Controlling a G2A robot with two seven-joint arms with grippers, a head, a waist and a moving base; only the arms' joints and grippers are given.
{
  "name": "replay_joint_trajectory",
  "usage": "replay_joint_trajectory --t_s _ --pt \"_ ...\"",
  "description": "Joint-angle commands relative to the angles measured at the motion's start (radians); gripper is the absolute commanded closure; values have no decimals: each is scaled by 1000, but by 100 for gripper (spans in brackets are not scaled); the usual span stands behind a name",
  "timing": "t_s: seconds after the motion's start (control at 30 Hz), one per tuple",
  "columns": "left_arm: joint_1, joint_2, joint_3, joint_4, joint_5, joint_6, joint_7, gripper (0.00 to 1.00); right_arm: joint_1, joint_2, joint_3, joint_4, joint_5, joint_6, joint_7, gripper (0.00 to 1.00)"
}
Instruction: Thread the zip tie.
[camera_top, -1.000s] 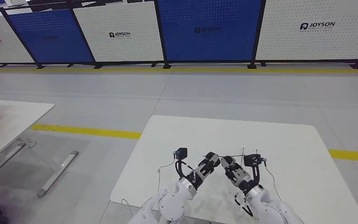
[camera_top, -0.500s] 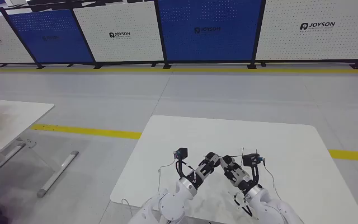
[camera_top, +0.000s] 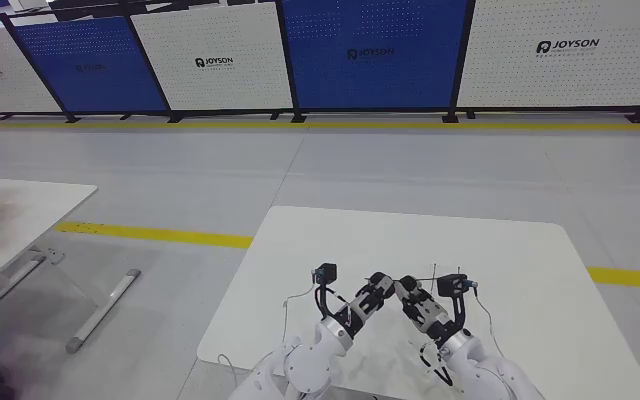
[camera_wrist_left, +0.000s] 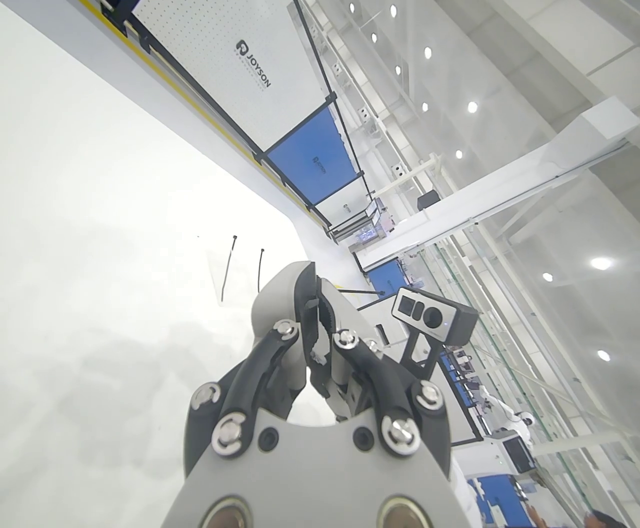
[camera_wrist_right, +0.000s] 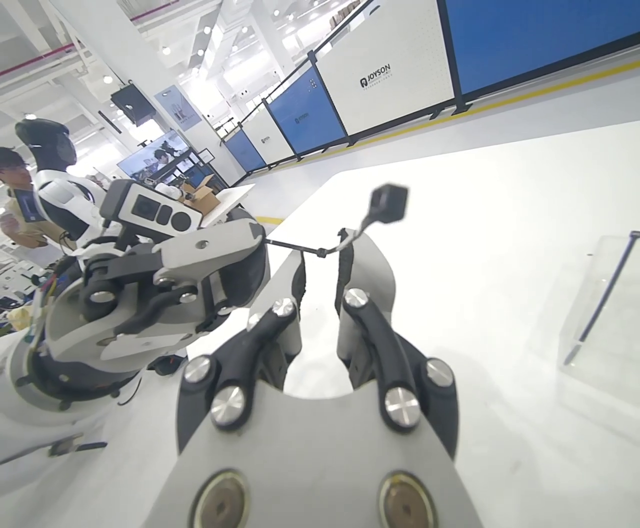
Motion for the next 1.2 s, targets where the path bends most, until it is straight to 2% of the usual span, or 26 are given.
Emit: replay_joint_trajectory --t_s 0.0,0.07,0.1,0.37,0.73,1.17 --pt "-1 0 1 0 2 3 -2 100 0 0 0 0 1 0 0 84" --pt "-1 0 1 -1 2 4 -4 100 1 0 0 -1 5 2 -1 88" --pt "-1 0 1 -1 2 5 -4 100 2 -1 0 -1 6 3 -1 100" --pt "2 0 -2 -8 1 1 -1 100 8 -2 -2 3 11 16 11 100" --pt "10 2 -5 -18 6 -30 -9 100 22 -3 -12 17 10 27 42 100" --pt "25 4 -11 -40 -1 -46 -8 100 36 -5 -24 42 7 28 61 100"
